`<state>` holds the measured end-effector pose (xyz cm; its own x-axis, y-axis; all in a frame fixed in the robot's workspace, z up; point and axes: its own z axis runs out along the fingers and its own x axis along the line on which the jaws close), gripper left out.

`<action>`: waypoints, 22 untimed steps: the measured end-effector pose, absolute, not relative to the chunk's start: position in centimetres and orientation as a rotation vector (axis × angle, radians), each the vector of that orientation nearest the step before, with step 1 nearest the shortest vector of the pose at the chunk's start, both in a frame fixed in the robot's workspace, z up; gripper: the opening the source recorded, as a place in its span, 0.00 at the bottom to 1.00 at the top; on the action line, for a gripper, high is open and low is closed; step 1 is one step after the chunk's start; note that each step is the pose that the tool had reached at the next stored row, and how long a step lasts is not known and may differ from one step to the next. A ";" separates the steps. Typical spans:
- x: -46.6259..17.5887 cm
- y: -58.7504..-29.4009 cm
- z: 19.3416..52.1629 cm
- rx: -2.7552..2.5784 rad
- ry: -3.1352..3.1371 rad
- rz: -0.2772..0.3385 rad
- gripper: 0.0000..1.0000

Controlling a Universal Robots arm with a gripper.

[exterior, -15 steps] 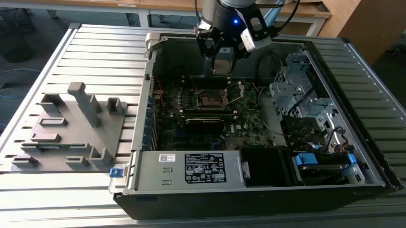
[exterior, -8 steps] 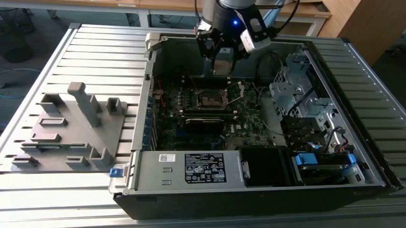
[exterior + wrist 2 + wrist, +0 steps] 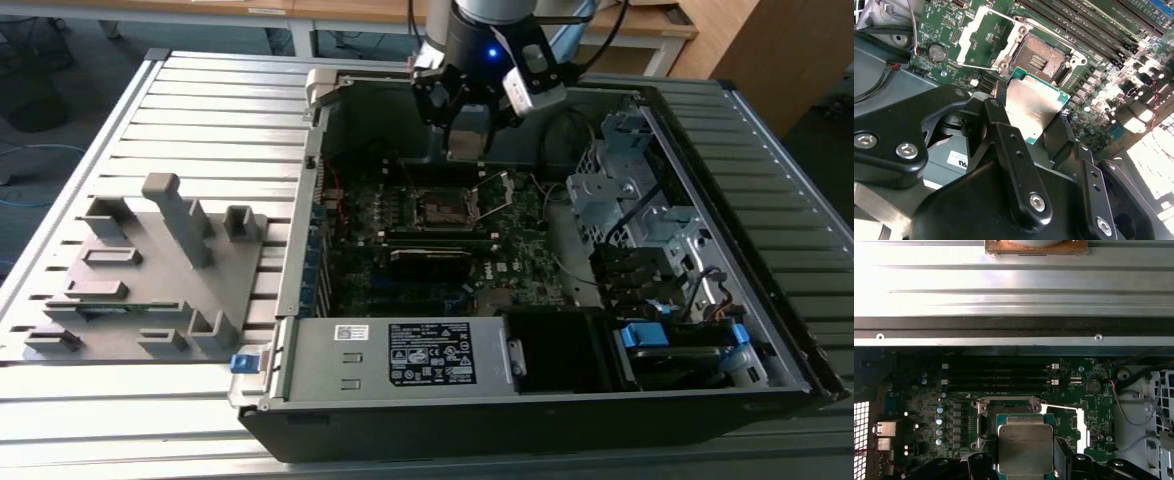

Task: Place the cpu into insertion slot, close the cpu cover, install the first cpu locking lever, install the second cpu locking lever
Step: 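Place the cpu into insertion slot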

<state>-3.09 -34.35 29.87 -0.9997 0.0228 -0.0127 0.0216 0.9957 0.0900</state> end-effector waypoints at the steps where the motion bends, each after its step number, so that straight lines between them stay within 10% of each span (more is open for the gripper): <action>1: -3.1 -34.3 29.8 0.035 3.124 0.141 0.54; 22: -3.1 -34.3 28.8 0.035 3.124 0.141 0.54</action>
<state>-3.13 -34.35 28.83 -0.9997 0.0228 -0.0131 0.0215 0.9957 0.0901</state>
